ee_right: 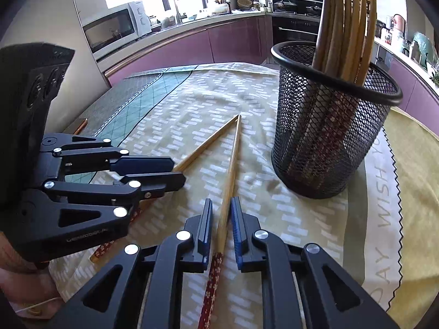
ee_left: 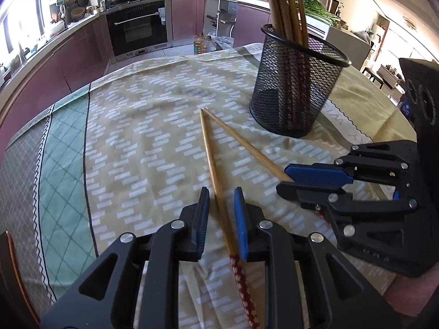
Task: Organize utensils
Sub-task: 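Close the left gripper on a chopstick while the right gripper grasps the other, then lift the left gripper's chopstick upright beside the mesh cup while the right gripper does likewise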
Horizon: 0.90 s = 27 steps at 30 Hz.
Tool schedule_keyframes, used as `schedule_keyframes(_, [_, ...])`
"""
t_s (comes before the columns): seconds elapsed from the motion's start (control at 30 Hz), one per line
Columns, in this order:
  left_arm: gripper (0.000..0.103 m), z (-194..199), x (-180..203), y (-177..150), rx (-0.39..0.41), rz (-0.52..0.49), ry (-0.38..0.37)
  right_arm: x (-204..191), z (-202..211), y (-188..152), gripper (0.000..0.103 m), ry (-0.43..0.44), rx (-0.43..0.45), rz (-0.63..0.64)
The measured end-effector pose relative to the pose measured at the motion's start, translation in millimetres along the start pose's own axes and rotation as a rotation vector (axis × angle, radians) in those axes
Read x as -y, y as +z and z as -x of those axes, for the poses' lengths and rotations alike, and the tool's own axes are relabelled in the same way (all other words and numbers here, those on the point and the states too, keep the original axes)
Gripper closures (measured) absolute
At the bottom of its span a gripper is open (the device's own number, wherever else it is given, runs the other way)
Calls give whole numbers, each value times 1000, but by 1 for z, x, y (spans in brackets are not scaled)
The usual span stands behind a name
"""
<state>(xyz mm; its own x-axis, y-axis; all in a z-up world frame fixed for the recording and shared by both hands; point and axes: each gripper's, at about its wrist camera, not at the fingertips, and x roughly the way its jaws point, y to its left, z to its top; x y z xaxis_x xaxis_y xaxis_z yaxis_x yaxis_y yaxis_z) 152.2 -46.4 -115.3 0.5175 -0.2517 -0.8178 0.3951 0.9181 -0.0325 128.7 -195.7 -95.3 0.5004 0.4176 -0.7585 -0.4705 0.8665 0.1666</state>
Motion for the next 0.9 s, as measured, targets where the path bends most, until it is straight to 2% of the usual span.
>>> schedule_keyframes(0.07, [85,-4,0,5,5,2,-1,-1,-4,4,93,3,4,-8])
schedule_keyframes(0.17, [93,-9,-2,13,10,10,16,4,-4,4,95,16,8,-34])
schedule_keyframes(0.37, [95,-8,-2,12,20,33,13,12,1,1,97,55,20,-90])
schedule_keyframes(0.6, [96,8,0,5,47,45,-11,15,23,-2,97,107,67,-95])
schedule_keyframes(0.9, [96,48,1,6,132,65,-58,14,58,3,97,160,159,-81])
